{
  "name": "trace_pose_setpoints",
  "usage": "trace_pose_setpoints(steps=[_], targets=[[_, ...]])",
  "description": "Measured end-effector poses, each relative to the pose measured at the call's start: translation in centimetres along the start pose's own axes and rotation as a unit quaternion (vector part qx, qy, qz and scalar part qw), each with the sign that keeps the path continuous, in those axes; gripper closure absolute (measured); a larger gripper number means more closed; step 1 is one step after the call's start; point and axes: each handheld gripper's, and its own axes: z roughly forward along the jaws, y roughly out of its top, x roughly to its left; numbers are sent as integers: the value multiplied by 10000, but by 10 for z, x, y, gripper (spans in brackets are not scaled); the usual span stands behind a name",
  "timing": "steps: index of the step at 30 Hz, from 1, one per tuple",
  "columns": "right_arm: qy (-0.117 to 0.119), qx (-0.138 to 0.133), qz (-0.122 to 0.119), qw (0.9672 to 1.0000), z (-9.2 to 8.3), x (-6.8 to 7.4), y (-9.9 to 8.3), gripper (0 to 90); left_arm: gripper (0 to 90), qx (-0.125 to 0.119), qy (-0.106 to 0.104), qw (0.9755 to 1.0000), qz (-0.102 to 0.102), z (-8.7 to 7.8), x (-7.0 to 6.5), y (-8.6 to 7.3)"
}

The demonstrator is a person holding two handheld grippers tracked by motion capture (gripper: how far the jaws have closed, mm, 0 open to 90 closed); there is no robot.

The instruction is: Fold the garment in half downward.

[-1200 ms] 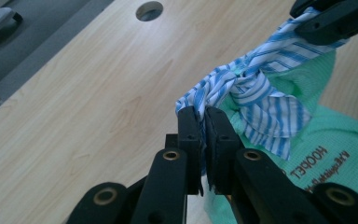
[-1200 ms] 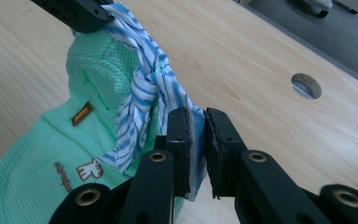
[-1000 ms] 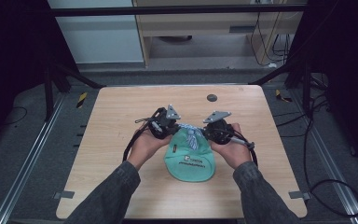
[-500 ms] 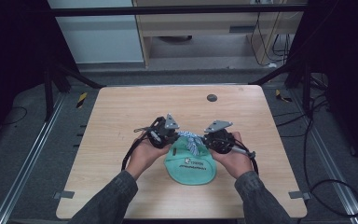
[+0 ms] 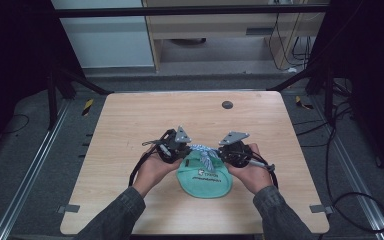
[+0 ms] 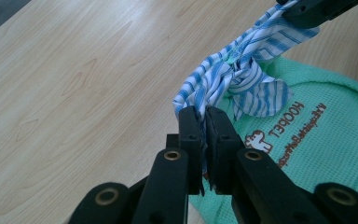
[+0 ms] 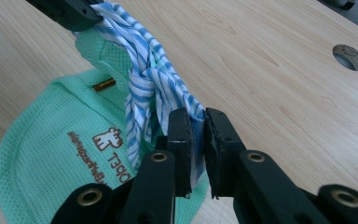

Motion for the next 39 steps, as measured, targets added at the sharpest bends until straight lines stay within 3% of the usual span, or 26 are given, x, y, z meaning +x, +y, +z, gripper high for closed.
trace_pose_setpoints(steps=[9,39], targets=[[5,-15,-48,10000,-5,1,4,811,859,-32,-26,10000,-7,-3,-1,-3],[309,76,-23,9995,-9,28,-35,812,853,7,-384,9991,-183,4,-26,-40]])
